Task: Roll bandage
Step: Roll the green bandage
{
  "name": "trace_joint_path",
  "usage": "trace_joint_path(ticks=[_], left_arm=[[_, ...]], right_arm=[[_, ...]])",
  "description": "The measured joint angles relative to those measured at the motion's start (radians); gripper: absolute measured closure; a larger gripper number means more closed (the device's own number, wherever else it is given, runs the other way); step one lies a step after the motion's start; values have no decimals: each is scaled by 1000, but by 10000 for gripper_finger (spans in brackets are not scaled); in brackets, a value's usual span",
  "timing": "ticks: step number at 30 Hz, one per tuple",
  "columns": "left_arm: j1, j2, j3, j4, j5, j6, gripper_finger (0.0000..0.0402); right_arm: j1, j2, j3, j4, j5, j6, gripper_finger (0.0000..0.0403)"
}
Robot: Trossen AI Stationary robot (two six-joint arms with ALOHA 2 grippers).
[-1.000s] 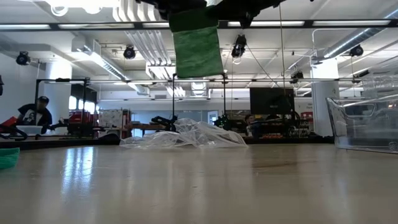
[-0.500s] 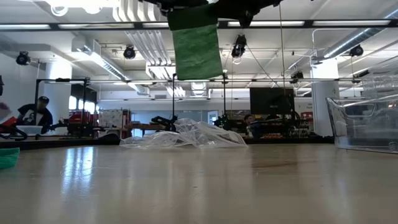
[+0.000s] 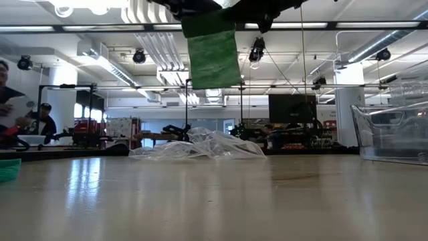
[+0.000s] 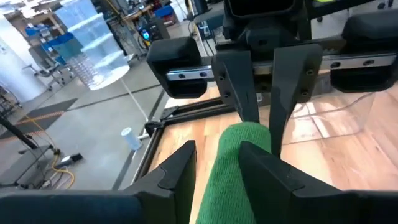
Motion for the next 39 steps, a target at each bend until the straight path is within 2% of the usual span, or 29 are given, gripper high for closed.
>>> trace_joint_path(ticks=[11, 18, 23, 39], left_arm=[[3, 34, 10, 31, -4, 63, 280], [-13, 4, 81, -80, -16, 79, 283], [-17, 28, 73, -130, 6, 76, 276], [-14, 61, 69, -14, -46, 103, 285]], right_arm=[[0, 8, 0, 0, 3, 10, 400], [0, 8, 2, -12, 10, 18, 400], [0, 6, 2, -15, 26, 18, 400], [-2, 4, 2, -4, 26, 25, 400]])
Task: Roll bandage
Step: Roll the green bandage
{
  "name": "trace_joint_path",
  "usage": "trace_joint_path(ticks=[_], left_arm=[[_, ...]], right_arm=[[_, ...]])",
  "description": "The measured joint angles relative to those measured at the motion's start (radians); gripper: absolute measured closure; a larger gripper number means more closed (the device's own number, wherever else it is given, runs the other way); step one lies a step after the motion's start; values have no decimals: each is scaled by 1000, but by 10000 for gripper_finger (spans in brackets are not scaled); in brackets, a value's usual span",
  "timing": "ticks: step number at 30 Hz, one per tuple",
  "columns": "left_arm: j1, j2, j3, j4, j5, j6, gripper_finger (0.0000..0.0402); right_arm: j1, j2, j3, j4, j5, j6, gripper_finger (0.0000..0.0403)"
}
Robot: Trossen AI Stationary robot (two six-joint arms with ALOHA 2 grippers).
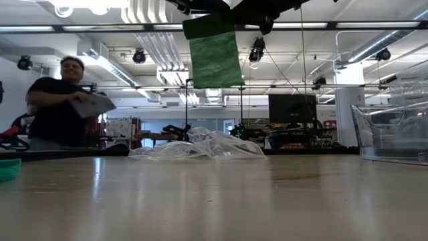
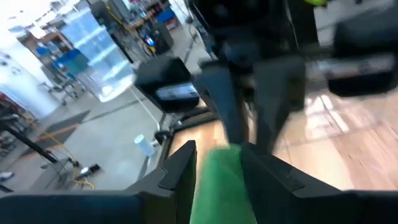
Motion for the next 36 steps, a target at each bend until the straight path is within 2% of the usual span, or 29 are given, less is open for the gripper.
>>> trace_joint_path(ticks=[4, 13, 20, 29, 36], left_arm=[[2, 2, 0, 40, -13, 13, 279], [-21, -45, 10, 13, -8, 38, 269], [-27, -13, 7, -3, 43, 39, 276], [-26, 71, 25, 1, -71, 66, 293], [-41, 56, 75, -42, -78, 79, 290]], right_arm=[[2, 0, 0, -5, -18, -4, 400], [2, -4, 0, -16, -9, 7, 400], [2, -3, 0, -14, -2, 7, 400], [1, -2, -3, -37, 8, 8, 400], [2, -2, 0, -26, -8, 10, 400]])
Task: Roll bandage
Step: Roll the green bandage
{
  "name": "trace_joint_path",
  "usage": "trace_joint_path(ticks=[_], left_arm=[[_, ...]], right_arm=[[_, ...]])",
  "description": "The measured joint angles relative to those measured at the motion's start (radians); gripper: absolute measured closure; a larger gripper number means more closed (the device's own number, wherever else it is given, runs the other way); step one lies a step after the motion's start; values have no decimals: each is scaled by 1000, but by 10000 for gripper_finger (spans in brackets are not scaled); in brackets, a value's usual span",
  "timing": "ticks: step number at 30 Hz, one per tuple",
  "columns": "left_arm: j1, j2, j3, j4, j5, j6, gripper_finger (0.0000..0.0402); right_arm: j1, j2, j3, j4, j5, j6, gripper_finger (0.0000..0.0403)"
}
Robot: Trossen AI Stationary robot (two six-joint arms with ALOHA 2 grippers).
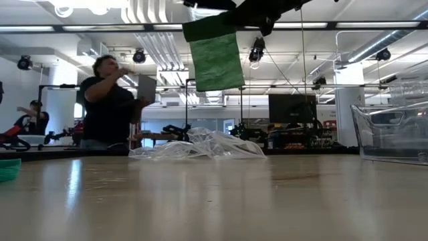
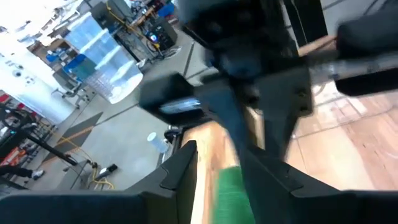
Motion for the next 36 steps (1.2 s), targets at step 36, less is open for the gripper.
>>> trace_joint_path(ticks=[36], left_arm=[[-2, -1, 11, -11, -8, 28, 281]], right_arm=[[0, 0, -1, 21, -1, -9, 400]])
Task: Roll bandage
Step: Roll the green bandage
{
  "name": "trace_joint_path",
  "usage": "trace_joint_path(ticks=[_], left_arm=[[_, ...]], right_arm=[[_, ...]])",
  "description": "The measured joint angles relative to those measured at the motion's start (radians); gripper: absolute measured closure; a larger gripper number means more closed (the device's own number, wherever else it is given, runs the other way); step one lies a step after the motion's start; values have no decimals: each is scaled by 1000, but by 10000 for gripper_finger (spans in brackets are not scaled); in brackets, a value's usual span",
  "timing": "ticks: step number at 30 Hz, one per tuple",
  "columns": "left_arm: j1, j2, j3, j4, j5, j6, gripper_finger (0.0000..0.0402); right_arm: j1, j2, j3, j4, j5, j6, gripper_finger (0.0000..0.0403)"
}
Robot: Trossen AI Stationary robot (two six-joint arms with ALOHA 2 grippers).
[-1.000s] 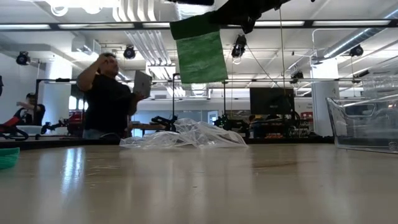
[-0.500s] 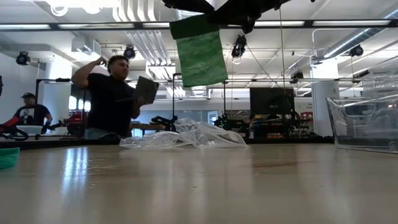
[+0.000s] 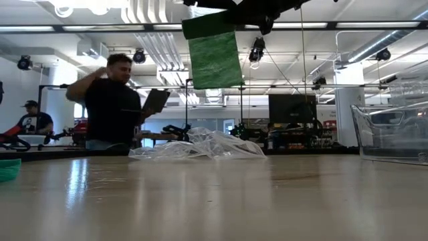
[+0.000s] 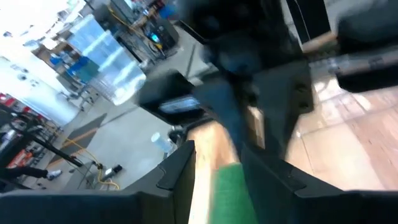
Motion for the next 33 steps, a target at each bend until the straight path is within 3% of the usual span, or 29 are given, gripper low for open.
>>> trace_joint_path(ticks=[9, 20, 23, 28, 33], left_arm=[[-10, -155, 11, -136, -2, -29, 267], [-16, -419, -207, -214, 1, -126, 270], [-26, -496, -292, -170, 49, -162, 263], [-28, -577, -438, 68, 184, -190, 244], [-29, -581, -517, 198, 192, -212, 220]], right_arm=[[2, -9, 2, -10, -2, -4, 400], [18, -129, 2, -46, -106, -10, 400], [18, -151, 1, -52, -107, -11, 400], [18, -178, 1, -52, -106, -9, 400], [18, -187, 0, -55, -104, -19, 400]])
